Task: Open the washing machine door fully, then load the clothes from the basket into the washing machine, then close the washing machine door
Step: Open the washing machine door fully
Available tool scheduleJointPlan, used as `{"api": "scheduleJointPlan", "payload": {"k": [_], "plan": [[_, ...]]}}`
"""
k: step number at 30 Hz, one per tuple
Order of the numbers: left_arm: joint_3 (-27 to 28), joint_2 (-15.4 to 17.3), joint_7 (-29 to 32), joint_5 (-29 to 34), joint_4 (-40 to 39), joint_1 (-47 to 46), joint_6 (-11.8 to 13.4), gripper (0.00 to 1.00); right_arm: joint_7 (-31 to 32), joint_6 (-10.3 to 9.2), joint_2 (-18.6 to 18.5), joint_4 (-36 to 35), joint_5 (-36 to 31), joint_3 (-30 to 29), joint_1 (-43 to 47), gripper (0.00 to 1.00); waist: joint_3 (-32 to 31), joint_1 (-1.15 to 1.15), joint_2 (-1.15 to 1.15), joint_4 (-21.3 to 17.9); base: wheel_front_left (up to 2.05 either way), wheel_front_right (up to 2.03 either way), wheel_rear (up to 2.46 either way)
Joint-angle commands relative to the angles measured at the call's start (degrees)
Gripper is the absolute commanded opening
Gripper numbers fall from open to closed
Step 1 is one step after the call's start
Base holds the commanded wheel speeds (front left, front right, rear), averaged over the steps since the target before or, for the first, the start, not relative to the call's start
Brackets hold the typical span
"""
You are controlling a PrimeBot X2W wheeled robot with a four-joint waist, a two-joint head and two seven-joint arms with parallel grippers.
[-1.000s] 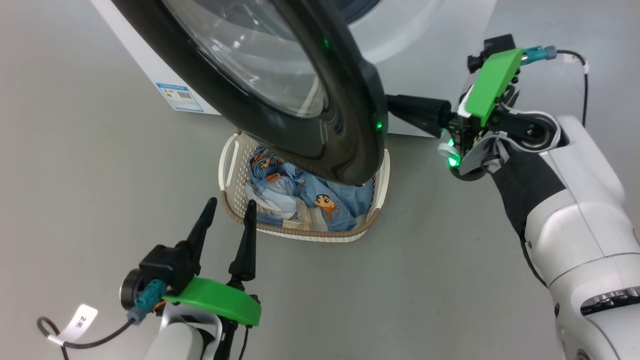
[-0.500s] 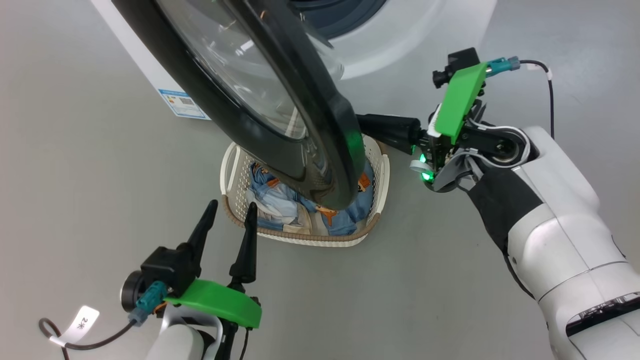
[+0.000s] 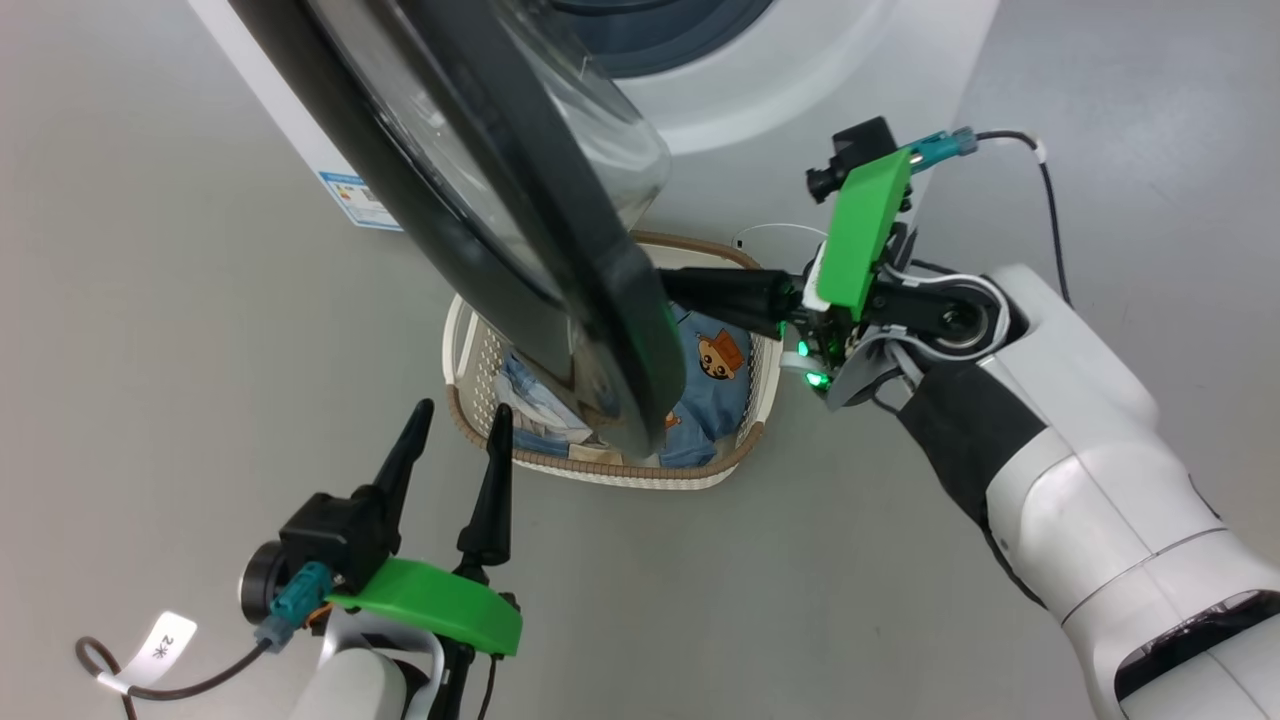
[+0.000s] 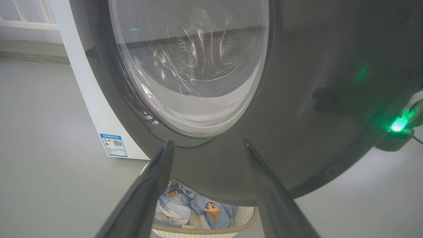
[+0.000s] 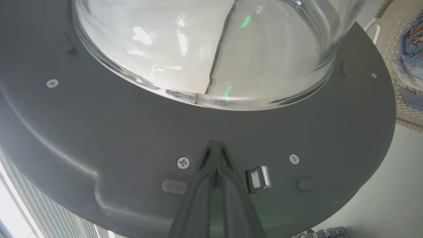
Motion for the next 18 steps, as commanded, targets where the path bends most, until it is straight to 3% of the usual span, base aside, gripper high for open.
{"api": "scheduleJointPlan", "payload": {"k": [1,18], "plan": [[2.08,1.05,-0.37,0.38,-1.43,0.02,0.13,1.0,-0.18,0.1,2.06,-2.07,0.86,1.61,1.5,0.0,-0.01,0.0,0.0,0.01,0.0,0.0,0.0],[2.05,1.05,-0.37,0.64,-1.51,0.34,0.36,1.0,-2.21,0.1,2.06,-5.47,5.93,9.64,2.24,0.0,-0.3,0.0,0.0,0.3,0.0,0.0,0.0]]}}
